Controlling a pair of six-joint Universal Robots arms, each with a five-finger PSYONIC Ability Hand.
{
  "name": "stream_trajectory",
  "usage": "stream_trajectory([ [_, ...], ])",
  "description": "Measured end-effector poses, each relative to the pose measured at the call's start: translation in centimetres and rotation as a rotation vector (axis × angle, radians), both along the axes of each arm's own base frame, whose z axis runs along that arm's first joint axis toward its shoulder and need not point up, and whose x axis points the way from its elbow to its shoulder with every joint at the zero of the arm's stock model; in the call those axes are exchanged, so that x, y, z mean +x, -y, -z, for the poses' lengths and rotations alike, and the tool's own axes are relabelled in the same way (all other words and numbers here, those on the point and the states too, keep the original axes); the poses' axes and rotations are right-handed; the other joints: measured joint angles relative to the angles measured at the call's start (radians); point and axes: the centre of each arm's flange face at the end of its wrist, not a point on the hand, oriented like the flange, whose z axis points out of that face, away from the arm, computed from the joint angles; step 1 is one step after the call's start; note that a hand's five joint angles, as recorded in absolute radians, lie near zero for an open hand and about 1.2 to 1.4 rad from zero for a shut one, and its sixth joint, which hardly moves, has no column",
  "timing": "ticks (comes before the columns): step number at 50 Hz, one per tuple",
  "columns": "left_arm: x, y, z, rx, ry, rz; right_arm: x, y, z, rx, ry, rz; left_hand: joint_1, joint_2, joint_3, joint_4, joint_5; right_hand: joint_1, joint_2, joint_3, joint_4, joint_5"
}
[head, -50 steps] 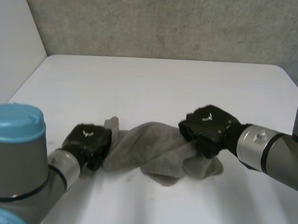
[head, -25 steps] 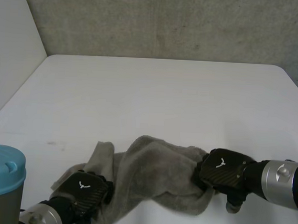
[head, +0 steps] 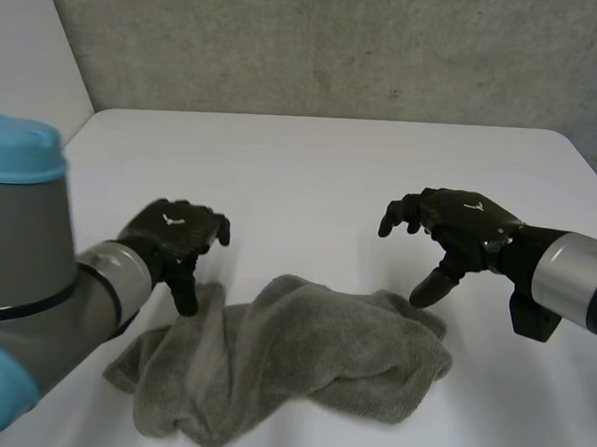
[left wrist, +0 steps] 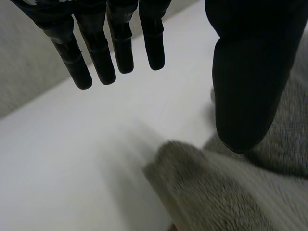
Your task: Fold the towel.
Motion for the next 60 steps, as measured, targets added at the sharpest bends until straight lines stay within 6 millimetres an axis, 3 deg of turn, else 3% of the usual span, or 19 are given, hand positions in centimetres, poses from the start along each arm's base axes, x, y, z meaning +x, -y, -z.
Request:
stream_trajectory([
  [8, -0.1, 0.6, 4.3, 0.129, 0.075, -0.025, 0.6, 2.7, 2.1, 0.095, -0.011, 0.036, -0.006, -0.006, -0.006, -0.006, -0.007, -0.021, -0.024, -0.023, -0.031, -0.019],
  [15, -0.2, 0.7, 5.9, 0.172, 0.105, -0.028, 1.8, 2.7, 4.8, 0.159, -0.119, -0.023, 0.005, 0.009, 0.008, 0.008, 0.013, -0.097, -0.116, -0.121, -0.132, -0.121],
  [19, -0.4, 0.9, 6.3, 0.174, 0.112, -0.023, 2.6, 2.2, 6.1, 0.168, -0.197, -0.067, 0.216, 0.21, 0.21, 0.212, 0.213, -0.07, -0.098, -0.088, -0.096, -0.058],
  [23, -0.6, 1.2, 6.6, 0.171, 0.122, -0.02, 3.5, 1.5, 7.1, 0.16, -0.263, -0.101, 0.446, 0.457, 0.457, 0.459, 0.457, 0.127, 0.118, 0.117, 0.112, 0.159],
  [27, -0.8, 1.7, 6.6, 0.149, 0.145, -0.023, 4.4, 1.0, 7.3, 0.128, -0.299, -0.122, 0.674, 0.692, 0.691, 0.694, 0.679, 0.674, 0.673, 0.654, 0.652, 0.702],
  [29, -0.9, 2.1, 6.2, 0.121, 0.16, -0.026, 4.8, 1.3, 6.7, 0.094, -0.3, -0.121, 0.704, 0.736, 0.736, 0.739, 0.72, 0.819, 0.809, 0.814, 0.809, 0.852],
  [34, -1.6, 3.6, 4.2, 0.013, 0.177, -0.028, 5.8, 3.1, 3.8, -0.047, -0.253, -0.09, 0.729, 0.772, 0.773, 0.776, 0.744, 0.824, 0.813, 0.846, 0.845, 0.868],
  [36, -2.4, 5.0, 2.0, -0.087, 0.162, -0.028, 6.5, 5.1, 0.6, -0.204, -0.181, -0.052, 0.729, 0.777, 0.778, 0.782, 0.754, 0.831, 0.813, 0.846, 0.845, 0.872],
  [37, -2.6, 5.3, 1.5, -0.11, 0.158, -0.028, 6.6, 5.4, 0.0, -0.235, -0.166, -0.045, 0.73, 0.778, 0.779, 0.783, 0.754, 0.831, 0.813, 0.846, 0.845, 0.872],
  [40, -3.7, 7.7, -2.8, -0.295, 0.074, -0.062, 7.2, 7.5, -3.8, -0.462, -0.063, 0.004, 0.734, 0.78, 0.782, 0.786, 0.754, 0.831, 0.813, 0.846, 0.845, 0.872],
  [43, -3.9, 9.5, -6.9, -0.463, -0.027, -0.121, 7.4, 8.5, -6.3, -0.626, 0.01, 0.034, 0.734, 0.781, 0.783, 0.786, 0.754, 0.832, 0.813, 0.846, 0.845, 0.872],
  [46, -3.4, 10.6, -10.6, -0.608, -0.13, -0.195, 7.4, 8.7, -7.7, -0.725, 0.054, 0.047, 0.734, 0.781, 0.783, 0.787, 0.754, 0.832, 0.813, 0.846, 0.845, 0.873],
  [50, -2.2, 11.2, -12.7, -0.691, -0.216, -0.265, 7.1, 8.0, -7.8, -0.753, 0.062, 0.045, 0.734, 0.781, 0.783, 0.787, 0.754, 0.832, 0.813, 0.846, 0.845, 0.873],
  [54, -1.4, 11.0, -11.3, -0.662, -0.225, -0.289, 6.7, 6.8, -6.6, -0.717, 0.038, 0.028, 0.734, 0.782, 0.784, 0.787, 0.754, 0.832, 0.813, 0.846, 0.845, 0.873],
  [60, -0.2, 8.7, -3.7, -0.447, -0.105, -0.265, 6.2, 4.5, -1.9, -0.587, -0.068, -0.055, 0.734, 0.783, 0.784, 0.787, 0.754, 0.832, 0.813, 0.846, 0.845, 0.873],
])
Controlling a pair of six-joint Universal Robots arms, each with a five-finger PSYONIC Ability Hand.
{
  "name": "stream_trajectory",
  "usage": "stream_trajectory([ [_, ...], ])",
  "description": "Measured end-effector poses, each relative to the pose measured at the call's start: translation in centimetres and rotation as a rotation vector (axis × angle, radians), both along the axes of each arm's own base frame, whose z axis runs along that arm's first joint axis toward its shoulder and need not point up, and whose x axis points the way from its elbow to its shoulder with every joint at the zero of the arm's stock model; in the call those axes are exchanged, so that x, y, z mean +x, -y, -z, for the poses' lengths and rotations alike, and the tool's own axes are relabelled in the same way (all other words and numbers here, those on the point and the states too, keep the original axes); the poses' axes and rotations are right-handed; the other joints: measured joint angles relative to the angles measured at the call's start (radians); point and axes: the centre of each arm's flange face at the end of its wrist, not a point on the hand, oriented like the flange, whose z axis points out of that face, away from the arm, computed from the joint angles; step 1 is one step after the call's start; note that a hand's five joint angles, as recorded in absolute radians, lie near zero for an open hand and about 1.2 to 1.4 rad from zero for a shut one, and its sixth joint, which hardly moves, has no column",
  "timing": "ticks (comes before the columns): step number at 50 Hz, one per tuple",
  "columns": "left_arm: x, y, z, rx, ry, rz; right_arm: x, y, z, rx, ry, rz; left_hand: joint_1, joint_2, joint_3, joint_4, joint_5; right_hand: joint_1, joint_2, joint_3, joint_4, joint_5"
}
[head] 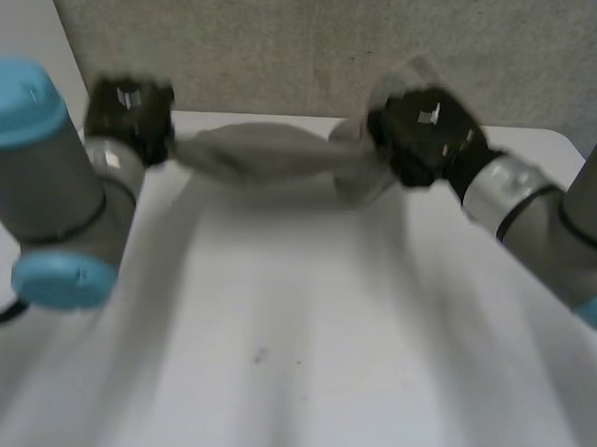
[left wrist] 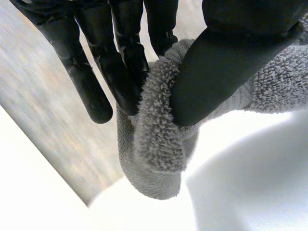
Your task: Fold the towel.
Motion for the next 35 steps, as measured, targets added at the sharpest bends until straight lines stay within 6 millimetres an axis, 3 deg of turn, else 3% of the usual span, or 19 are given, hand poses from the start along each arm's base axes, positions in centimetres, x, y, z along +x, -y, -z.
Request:
stream_trajectory([
  [4, 0.7, -1.8, 3.6, 0.115, 0.056, 0.015, -0.4, -1.3, 2.5, 0.065, -0.089, -0.026, 0.0, 0.0, 0.0, 0.0, 0.0, 0.0, 0.0, 0.0, 0.0, 0.0],
  [7, 1.6, -4.4, 7.5, 0.245, 0.123, 0.033, -1.2, -3.5, 5.7, 0.161, -0.281, -0.063, 0.0, 0.0, 0.0, 0.0, 0.0, -0.016, -0.007, -0.019, -0.024, -0.007],
  [11, 2.9, -7.9, 10.5, 0.369, 0.186, 0.052, -2.8, -7.4, 8.5, 0.31, -0.535, -0.165, 0.0, 0.0, 0.0, 0.0, 0.0, -0.434, -0.412, -0.441, -0.443, -0.436],
  [14, 3.5, -9.3, 10.6, 0.388, 0.196, 0.058, -3.3, -8.3, 7.9, 0.342, -0.556, -0.174, 0.0, 0.0, 0.0, 0.0, 0.0, -0.731, -0.725, -0.754, -0.75, -0.757],
  [19, 4.1, -10.3, 9.3, 0.357, 0.182, 0.057, -3.4, -7.3, 5.1, 0.306, -0.421, -0.086, 0.0, 0.0, 0.0, 0.0, 0.0, -0.86, -0.845, -0.875, -0.883, -0.9],
  [27, 4.7, -11.2, 7.4, 0.303, 0.158, 0.051, -3.4, -3.9, 0.9, 0.293, -0.162, 0.04, 0.0, 0.0, 0.0, 0.0, 0.0, -0.868, -0.86, -0.891, -0.899, -0.891],
  [35, 5.1, -12.0, 6.5, 0.269, 0.166, 0.054, -1.9, -1.1, 0.5, 0.333, -0.137, 0.039, 0.0, 0.0, 0.0, 0.0, 0.0, -0.77, -0.773, -0.802, -0.808, -0.78],
])
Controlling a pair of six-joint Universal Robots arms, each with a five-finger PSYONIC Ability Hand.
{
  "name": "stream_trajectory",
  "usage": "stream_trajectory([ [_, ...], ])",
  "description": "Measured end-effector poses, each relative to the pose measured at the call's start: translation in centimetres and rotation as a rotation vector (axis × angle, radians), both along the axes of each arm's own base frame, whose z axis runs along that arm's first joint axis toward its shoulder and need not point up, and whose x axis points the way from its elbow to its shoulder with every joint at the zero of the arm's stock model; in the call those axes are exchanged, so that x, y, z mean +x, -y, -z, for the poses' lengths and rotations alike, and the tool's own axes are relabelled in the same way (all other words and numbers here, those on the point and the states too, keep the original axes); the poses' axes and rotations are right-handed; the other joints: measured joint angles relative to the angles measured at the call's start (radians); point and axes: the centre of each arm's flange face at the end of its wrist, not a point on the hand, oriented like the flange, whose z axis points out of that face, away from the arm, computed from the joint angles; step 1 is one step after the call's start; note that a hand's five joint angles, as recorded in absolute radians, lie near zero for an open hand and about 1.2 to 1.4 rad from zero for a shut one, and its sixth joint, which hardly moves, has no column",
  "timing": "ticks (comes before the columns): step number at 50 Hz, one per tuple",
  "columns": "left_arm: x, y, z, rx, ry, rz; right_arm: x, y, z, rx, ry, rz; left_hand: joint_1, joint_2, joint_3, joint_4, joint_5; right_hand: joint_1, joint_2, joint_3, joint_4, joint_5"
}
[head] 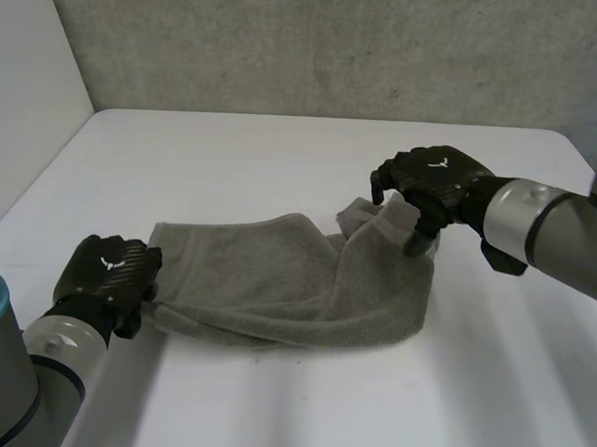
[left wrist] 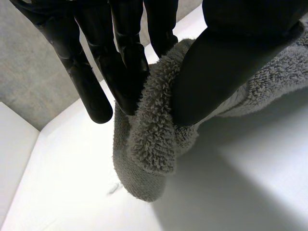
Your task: Fold the towel.
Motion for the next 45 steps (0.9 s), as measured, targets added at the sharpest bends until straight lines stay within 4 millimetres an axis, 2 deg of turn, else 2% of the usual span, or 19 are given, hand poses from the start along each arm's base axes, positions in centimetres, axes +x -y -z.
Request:
stream_trajectory([
  [8, 0.1, -0.6, -0.7, -0.034, 0.021, 0.016, 3.0, 2.8, 2.3, 0.049, -0.045, -0.06, 0.0, 0.0, 0.0, 0.0, 0.0, 0.001, 0.0, 0.0, 0.001, 0.0],
  [14, 0.2, -0.8, -1.2, -0.052, 0.02, 0.021, 5.0, 5.1, 5.5, 0.064, -0.086, -0.091, 0.0, 0.0, 0.0, 0.0, 0.0, 0.001, 0.0, 0.0, 0.001, 0.0],
  [24, 0.1, -0.8, -1.4, -0.06, 0.013, 0.021, 5.6, 7.5, 10.4, 0.083, -0.131, -0.063, 0.0, 0.0, 0.0, 0.0, 0.0, 0.033, 0.032, 0.035, 0.036, 0.034],
  [27, 0.1, -0.7, -1.6, -0.067, 0.008, 0.021, 5.6, 7.9, 11.7, 0.082, -0.159, -0.049, 0.0, 0.0, 0.0, 0.0, 0.0, 0.173, 0.187, 0.178, 0.175, 0.17],
  [31, 0.0, -0.6, -1.9, -0.076, 0.002, 0.022, 5.5, 8.0, 12.4, 0.074, -0.182, -0.046, 0.0, 0.0, 0.0, 0.0, 0.0, 0.373, 0.382, 0.377, 0.38, 0.371],
  [34, -0.1, -0.5, -2.1, -0.083, -0.001, 0.022, 5.5, 8.0, 12.1, 0.058, -0.189, -0.048, 0.0, 0.0, 0.0, 0.0, 0.0, 0.699, 0.701, 0.701, 0.704, 0.686],
  [36, -0.1, -0.4, -2.2, -0.087, -0.004, 0.022, 5.5, 8.0, 11.7, 0.045, -0.19, -0.051, 0.0, 0.0, 0.0, 0.0, 0.0, 0.768, 0.776, 0.791, 0.791, 0.776],
  [39, -0.2, -0.3, -2.3, -0.093, -0.006, 0.022, 5.5, 8.0, 10.8, 0.025, -0.186, -0.052, 0.0, 0.001, 0.0, 0.0, 0.0, 0.768, 0.778, 0.804, 0.806, 0.783],
  [43, -0.4, 0.3, -3.1, -0.123, -0.021, 0.018, 5.2, 7.8, 6.7, -0.038, -0.144, -0.037, 0.0, 0.001, 0.001, 0.0, 0.0, 0.768, 0.778, 0.804, 0.806, 0.783],
  [45, -0.6, 0.8, -3.7, -0.149, -0.034, 0.014, 4.7, 7.4, 3.4, -0.076, -0.106, -0.02, 0.0, 0.001, 0.001, 0.0, 0.0, 0.768, 0.778, 0.804, 0.806, 0.783],
])
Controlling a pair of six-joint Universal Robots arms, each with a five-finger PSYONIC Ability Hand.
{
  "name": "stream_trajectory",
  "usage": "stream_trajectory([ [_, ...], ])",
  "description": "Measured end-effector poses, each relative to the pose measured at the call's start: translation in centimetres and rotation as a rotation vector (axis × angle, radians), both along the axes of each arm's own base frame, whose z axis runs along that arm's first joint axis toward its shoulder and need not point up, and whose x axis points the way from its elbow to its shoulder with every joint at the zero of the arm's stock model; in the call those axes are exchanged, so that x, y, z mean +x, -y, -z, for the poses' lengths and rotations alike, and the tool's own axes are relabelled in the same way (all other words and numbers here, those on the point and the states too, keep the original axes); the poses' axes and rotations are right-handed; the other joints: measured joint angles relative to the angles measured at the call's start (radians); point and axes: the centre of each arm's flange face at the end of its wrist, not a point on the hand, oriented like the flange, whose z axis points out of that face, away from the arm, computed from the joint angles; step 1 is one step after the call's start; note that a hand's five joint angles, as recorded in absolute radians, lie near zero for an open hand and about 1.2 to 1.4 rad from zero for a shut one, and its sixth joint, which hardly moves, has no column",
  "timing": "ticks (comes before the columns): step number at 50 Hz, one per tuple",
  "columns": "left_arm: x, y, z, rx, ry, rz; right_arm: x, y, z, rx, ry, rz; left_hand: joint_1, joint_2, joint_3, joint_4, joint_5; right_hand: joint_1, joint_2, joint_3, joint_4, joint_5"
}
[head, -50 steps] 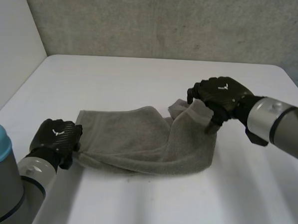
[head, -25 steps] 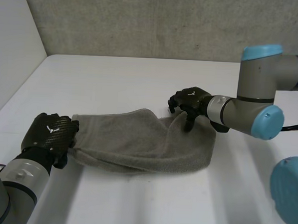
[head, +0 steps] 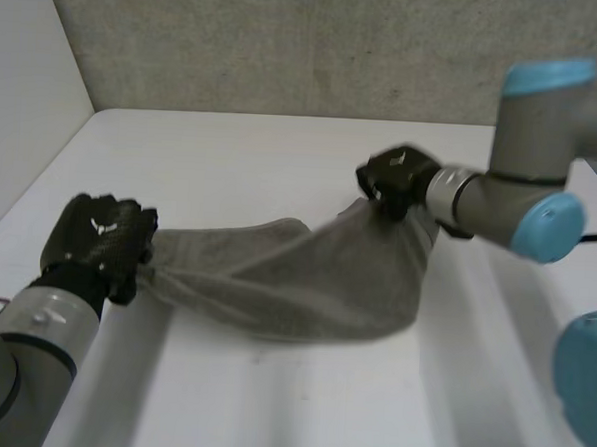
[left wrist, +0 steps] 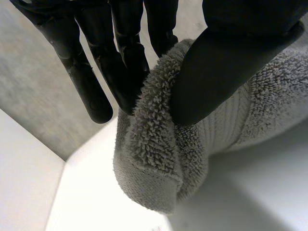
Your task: Fold the towel.
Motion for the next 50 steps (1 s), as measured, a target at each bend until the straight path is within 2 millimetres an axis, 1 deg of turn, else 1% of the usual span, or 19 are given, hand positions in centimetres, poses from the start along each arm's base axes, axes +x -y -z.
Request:
stream_trajectory([
  [1, 0.0, 0.1, -0.2, -0.007, -0.003, -0.001, -0.1, -0.1, -0.6, -0.007, 0.008, 0.003, 0.0, 0.0, 0.0, 0.0, 0.0, 0.0, 0.0, 0.0, 0.0, 0.0],
  [2, -0.1, 0.4, -0.6, -0.022, -0.012, -0.004, -0.7, -0.5, -2.4, -0.022, 0.027, 0.014, 0.0, 0.0, 0.0, 0.0, 0.0, 0.0, 0.0, 0.0, 0.0, 0.0],
  [3, -0.2, 0.6, -0.9, -0.034, -0.018, -0.006, -1.1, -0.7, -3.3, -0.031, 0.038, 0.021, 0.0, 0.0, 0.0, 0.0, 0.0, 0.0, 0.0, 0.0, 0.0, 0.0],
  [5, -0.3, 1.3, -2.1, -0.076, -0.042, -0.014, -2.7, -1.8, -6.5, -0.054, 0.066, 0.047, 0.0, 0.0, 0.0, 0.0, 0.0, 0.0, 0.0, 0.0, 0.0, 0.002],
  [7, -0.3, 1.7, -3.1, -0.111, -0.061, -0.02, -4.0, -2.9, -8.5, -0.069, 0.08, 0.065, 0.0, 0.0, 0.0, 0.0, 0.0, 0.001, 0.0, 0.0, 0.0, 0.005],
  [10, -0.2, 2.1, -5.0, -0.171, -0.093, -0.029, -5.9, -5.2, -11.0, -0.085, 0.091, 0.079, 0.0, 0.0, 0.0, 0.0, 0.0, 0.002, 0.0, 0.0, 0.0, 0.009],
  [13, 0.0, 1.8, -7.0, -0.233, -0.126, -0.032, -7.5, -7.8, -12.4, -0.093, 0.089, 0.081, 0.0, 0.0, 0.0, 0.0, 0.0, 0.003, 0.0, 0.0, 0.0, 0.011],
  [18, 0.4, 0.6, -9.3, -0.3, -0.162, -0.027, -9.3, -11.6, -12.6, -0.074, 0.032, 0.068, 0.0, 0.0, 0.0, 0.0, 0.0, 0.006, 0.005, 0.0, 0.0, 0.012],
  [21, 0.6, -0.1, -9.7, -0.306, -0.167, -0.022, -9.9, -13.4, -12.0, -0.055, -0.024, 0.052, 0.0, 0.0, 0.0, 0.0, 0.0, 0.006, 0.005, 0.0, 0.0, 0.013],
  [26, 0.8, -1.4, -8.2, -0.236, -0.136, 0.001, -10.7, -16.3, -9.4, 0.008, -0.184, -0.021, 0.0, 0.0, 0.0, 0.0, 0.0, 0.007, 0.005, 0.0, 0.0, 0.016],
  [30, 0.6, -2.2, -5.5, -0.131, -0.086, 0.043, -10.8, -17.6, -6.8, 0.074, -0.292, -0.095, 0.0, 0.0, 0.0, 0.0, 0.0, 0.007, 0.005, 0.0, 0.0, 0.016],
  [36, -0.1, -1.4, -1.1, 0.025, -0.018, 0.085, -9.7, -16.7, -3.5, 0.143, -0.349, -0.152, 0.0, 0.0, 0.0, 0.0, 0.0, 0.007, 0.005, 0.0, 0.0, 0.016],
  [38, -0.4, -0.7, 0.0, 0.063, -0.001, 0.088, -9.2, -15.9, -2.7, 0.145, -0.359, -0.151, 0.0, 0.0, 0.0, 0.0, 0.0, 0.007, 0.005, 0.0, 0.0, 0.016],
  [41, -0.9, 1.1, 1.2, 0.089, 0.014, 0.082, -8.2, -13.7, -1.7, 0.109, -0.371, -0.116, 0.0, 0.0, 0.0, 0.0, 0.0, 0.007, 0.005, 0.0, 0.0, 0.016],
  [44, -1.7, 4.0, 1.3, 0.064, 0.01, 0.063, -6.9, -10.1, -1.5, 0.008, -0.36, -0.038, 0.0, 0.0, 0.0, 0.0, 0.0, 0.007, 0.005, 0.0, 0.0, 0.017],
  [46, -2.0, 5.5, 0.8, 0.037, 0.002, 0.054, -6.4, -8.5, -1.8, -0.046, -0.343, -0.001, 0.0, 0.0, 0.0, 0.0, 0.0, 0.007, 0.005, 0.0, 0.0, 0.017],
  [48, -2.5, 7.9, -0.6, -0.03, -0.02, 0.04, -5.4, -5.5, -3.1, -0.167, -0.288, 0.065, 0.0, 0.0, 0.0, 0.0, 0.0, 0.007, 0.005, 0.0, 0.0, 0.017],
  [49, -2.6, 8.3, -1.0, -0.044, -0.024, 0.037, -5.2, -5.0, -3.4, -0.188, -0.276, 0.076, 0.0, 0.0, 0.0, 0.0, 0.0, 0.007, 0.005, 0.0, 0.0, 0.017],
  [50, -2.9, 9.5, -2.2, -0.097, -0.045, 0.03, -4.8, -3.7, -4.5, -0.254, -0.231, 0.107, 0.0, 0.0, 0.0, 0.0, 0.0, 0.008, 0.005, 0.0, 0.0, 0.017],
])
